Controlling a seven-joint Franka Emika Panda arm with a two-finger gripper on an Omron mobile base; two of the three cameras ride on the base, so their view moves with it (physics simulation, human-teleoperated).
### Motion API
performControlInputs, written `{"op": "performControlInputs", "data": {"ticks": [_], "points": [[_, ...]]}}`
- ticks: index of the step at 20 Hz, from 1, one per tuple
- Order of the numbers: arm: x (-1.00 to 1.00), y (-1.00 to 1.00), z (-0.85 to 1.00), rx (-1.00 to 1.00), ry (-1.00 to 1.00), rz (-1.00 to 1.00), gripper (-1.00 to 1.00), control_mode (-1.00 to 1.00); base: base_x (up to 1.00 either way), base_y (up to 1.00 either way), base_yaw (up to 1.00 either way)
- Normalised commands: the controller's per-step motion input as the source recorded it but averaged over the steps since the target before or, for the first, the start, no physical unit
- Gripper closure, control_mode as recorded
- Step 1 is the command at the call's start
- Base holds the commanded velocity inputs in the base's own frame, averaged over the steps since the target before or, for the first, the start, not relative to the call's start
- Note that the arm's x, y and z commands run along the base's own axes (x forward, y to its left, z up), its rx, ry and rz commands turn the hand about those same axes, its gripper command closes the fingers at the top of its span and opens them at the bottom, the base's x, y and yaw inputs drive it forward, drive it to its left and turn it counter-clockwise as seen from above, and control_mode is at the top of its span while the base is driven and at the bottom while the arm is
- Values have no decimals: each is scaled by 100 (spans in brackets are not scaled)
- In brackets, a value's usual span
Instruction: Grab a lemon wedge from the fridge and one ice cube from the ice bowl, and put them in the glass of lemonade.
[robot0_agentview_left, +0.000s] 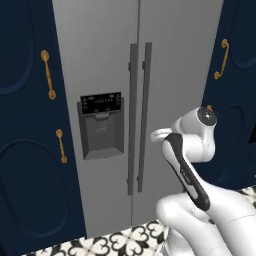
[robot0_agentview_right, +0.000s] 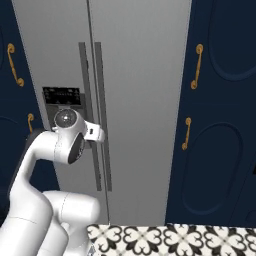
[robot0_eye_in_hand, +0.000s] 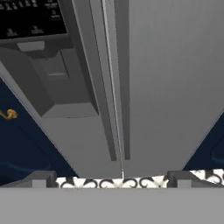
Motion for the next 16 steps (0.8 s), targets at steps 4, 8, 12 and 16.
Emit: {"op": "performControlInputs", "data": {"ticks": [4, 8, 12, 16], "points": [[0, 0, 18, 12, -3, 0, -100, -100, 0, 0, 0], [0, 0, 4, 2, -2, 0, -100, -100, 0, 0, 0], [5, -3, 7, 8, 0, 0, -100, -100, 0, 0, 0], [15, 0, 3, 4, 0, 0, -100, -100, 0, 0, 0]]}}
